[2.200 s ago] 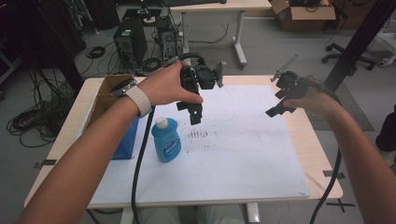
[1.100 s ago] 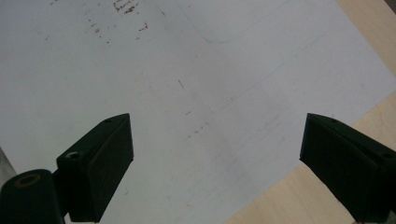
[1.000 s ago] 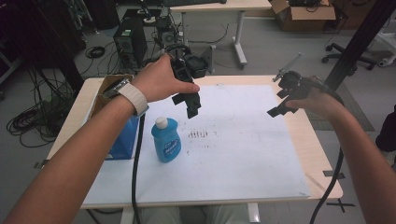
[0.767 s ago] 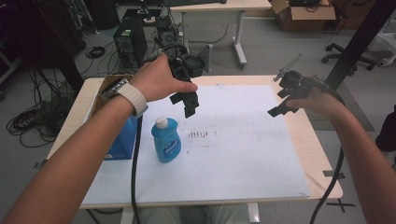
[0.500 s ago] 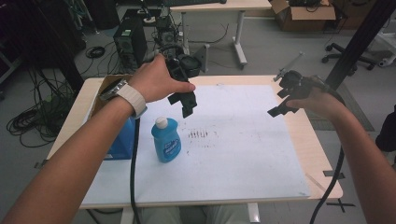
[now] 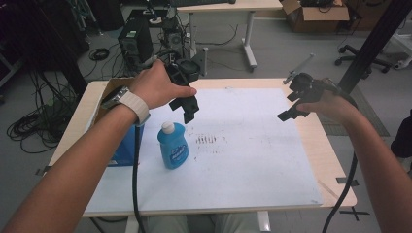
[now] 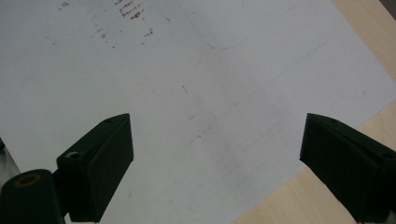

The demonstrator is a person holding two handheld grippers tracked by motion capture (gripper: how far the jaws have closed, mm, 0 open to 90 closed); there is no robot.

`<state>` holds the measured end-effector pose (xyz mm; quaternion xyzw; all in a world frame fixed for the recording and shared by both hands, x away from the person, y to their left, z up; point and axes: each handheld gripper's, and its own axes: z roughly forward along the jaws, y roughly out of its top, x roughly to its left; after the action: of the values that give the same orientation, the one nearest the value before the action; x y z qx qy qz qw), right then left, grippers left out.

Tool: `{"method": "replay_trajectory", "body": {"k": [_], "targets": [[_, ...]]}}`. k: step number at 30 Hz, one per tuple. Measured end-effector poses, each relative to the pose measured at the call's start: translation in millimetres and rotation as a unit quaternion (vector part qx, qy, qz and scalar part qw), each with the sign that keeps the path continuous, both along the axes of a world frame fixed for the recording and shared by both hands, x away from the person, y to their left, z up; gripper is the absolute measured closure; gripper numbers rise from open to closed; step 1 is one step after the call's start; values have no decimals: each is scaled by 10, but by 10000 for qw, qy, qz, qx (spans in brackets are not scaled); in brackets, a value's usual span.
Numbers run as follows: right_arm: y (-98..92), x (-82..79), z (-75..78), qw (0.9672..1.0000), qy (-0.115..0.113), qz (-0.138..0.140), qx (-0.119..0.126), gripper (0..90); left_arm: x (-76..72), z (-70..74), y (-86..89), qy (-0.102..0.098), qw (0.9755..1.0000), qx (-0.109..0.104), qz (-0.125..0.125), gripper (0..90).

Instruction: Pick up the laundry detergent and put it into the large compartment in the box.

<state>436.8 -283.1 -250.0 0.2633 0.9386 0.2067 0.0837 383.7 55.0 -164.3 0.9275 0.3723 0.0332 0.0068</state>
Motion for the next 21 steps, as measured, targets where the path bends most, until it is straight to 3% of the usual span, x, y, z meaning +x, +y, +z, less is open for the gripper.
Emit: {"method": "replay_trajectory", "body": {"k": [8,21], "targets": [[-14,-5,0,10000,7,-27,-4,98,18,-68,72,-73,9996,28,273,86],[-2,7,-16,10000,33,-35,-11,98,22,-123,137,-30,9993,-39,379,85]]}}
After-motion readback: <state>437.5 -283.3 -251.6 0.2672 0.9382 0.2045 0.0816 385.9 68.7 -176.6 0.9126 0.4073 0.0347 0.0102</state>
